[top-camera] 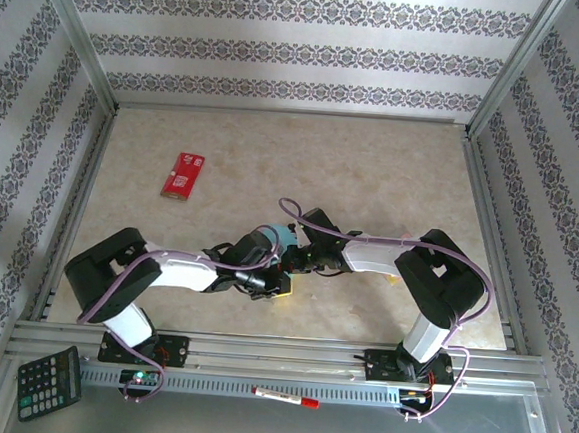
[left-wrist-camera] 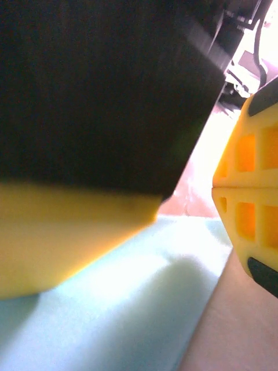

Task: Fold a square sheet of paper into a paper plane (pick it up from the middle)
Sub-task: Third fold the triangle at the center of the table.

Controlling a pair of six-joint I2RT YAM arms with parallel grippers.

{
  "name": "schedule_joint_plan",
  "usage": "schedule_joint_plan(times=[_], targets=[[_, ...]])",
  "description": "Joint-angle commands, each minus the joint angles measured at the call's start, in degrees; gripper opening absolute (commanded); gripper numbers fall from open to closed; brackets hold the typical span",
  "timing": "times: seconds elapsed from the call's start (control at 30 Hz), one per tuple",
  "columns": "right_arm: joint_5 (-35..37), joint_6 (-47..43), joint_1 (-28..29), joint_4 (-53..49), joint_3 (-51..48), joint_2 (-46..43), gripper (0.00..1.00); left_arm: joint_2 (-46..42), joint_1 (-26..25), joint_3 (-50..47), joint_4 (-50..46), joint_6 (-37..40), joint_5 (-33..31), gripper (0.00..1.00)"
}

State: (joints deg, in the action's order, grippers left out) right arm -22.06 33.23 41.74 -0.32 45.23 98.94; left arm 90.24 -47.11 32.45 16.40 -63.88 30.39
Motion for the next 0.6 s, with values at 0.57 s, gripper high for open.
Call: schedule_joint_plan(times=[0.57], targets=[[4.1,0.3,-0.1,-7.0,-2.8,3.1,0.0,1.3,9.1,1.6,-3.2,5.9,2.0,0.0]])
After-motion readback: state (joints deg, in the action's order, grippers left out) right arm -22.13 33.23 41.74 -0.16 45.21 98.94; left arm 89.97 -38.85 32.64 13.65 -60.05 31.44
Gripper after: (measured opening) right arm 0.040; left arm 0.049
